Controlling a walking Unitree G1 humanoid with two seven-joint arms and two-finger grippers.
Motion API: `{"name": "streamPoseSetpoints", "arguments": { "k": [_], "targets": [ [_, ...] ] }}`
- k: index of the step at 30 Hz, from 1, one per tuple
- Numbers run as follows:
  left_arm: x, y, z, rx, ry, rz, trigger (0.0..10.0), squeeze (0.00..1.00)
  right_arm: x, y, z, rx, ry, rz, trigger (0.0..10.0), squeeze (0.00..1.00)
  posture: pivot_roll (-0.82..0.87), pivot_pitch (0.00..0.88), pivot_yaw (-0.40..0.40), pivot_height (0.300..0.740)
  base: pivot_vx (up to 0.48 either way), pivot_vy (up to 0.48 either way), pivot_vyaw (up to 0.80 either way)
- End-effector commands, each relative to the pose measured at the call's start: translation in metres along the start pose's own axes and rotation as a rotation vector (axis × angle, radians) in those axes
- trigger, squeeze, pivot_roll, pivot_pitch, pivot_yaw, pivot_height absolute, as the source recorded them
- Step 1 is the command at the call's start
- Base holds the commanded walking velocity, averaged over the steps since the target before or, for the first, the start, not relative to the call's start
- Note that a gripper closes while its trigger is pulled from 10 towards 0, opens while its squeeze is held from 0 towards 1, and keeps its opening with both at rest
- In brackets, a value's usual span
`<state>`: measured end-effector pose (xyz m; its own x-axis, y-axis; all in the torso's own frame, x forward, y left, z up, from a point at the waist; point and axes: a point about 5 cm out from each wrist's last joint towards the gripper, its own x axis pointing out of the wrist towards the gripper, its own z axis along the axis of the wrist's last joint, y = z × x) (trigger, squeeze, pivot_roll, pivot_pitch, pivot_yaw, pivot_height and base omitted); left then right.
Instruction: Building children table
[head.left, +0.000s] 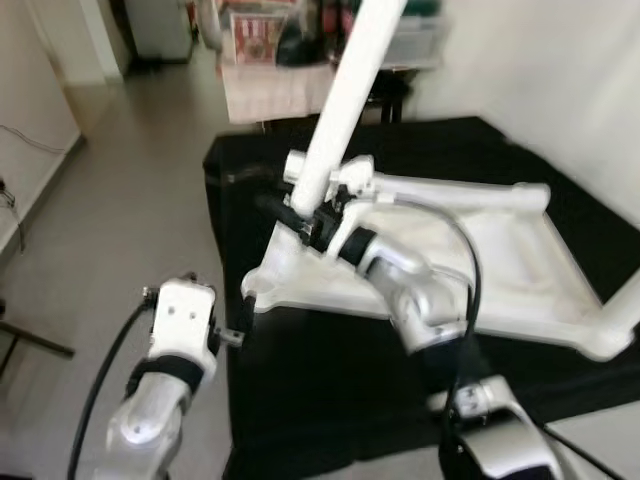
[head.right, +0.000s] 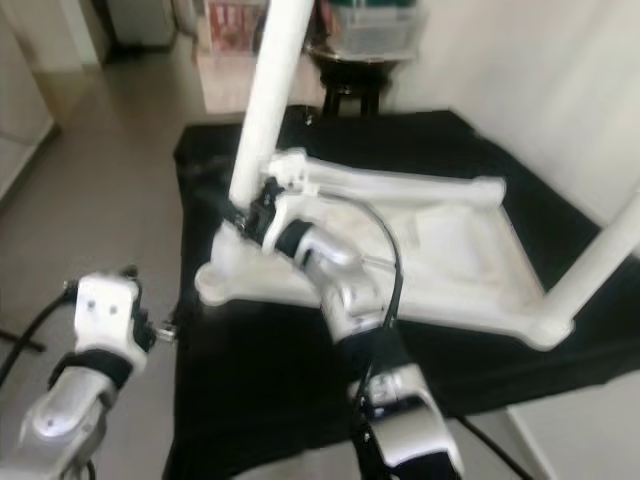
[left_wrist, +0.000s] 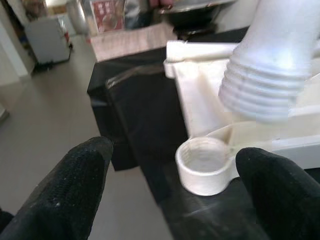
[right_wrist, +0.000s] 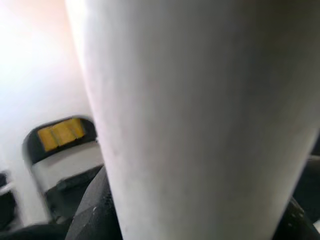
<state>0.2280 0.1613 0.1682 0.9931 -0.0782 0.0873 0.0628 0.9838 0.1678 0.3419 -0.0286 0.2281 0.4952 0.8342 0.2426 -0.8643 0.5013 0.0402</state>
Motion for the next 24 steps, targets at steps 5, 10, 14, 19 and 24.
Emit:
{"name": "streamPoseSetpoints", "arguments": {
  "k": [5, 10, 14, 19, 24],
  "targets": [
    [-0.005, -0.001, -0.005, 0.025, 0.042, -0.012, 10.0, 0.00, -0.007, 0.009, 0.009, -0.056, -0.009, 0.157, 10.0, 0.00, -0.03, 0.055, -0.083, 0.740, 0.000, 0.000, 0.00],
    [-0.015, -0.002, -0.012, 0.047, 0.090, -0.010, 10.0, 0.00, -0.016, 0.012, 0.013, -0.093, 0.031, 0.283, 10.0, 0.00, -0.03, 0.077, -0.085, 0.740, 0.000, 0.000, 0.64],
    [-0.025, -0.009, -0.016, 0.055, 0.128, -0.048, 10.0, 0.00, -0.015, 0.006, 0.012, -0.116, 0.051, 0.248, 10.0, 0.00, -0.03, 0.092, -0.090, 0.740, 0.000, 0.000, 0.80],
    [-0.031, -0.015, -0.018, 0.050, 0.149, -0.104, 10.0, 0.00, -0.003, -0.020, 0.014, -0.115, 0.054, -0.031, 10.0, 0.00, -0.03, 0.108, -0.094, 0.740, 0.000, 0.000, 0.80],
    [-0.032, -0.018, -0.018, 0.042, 0.156, -0.142, 10.0, 0.00, 0.002, -0.032, 0.018, -0.165, 0.050, -0.174, 10.0, 0.00, -0.02, 0.114, -0.097, 0.740, 0.000, 0.000, 0.49]
  ]
}}
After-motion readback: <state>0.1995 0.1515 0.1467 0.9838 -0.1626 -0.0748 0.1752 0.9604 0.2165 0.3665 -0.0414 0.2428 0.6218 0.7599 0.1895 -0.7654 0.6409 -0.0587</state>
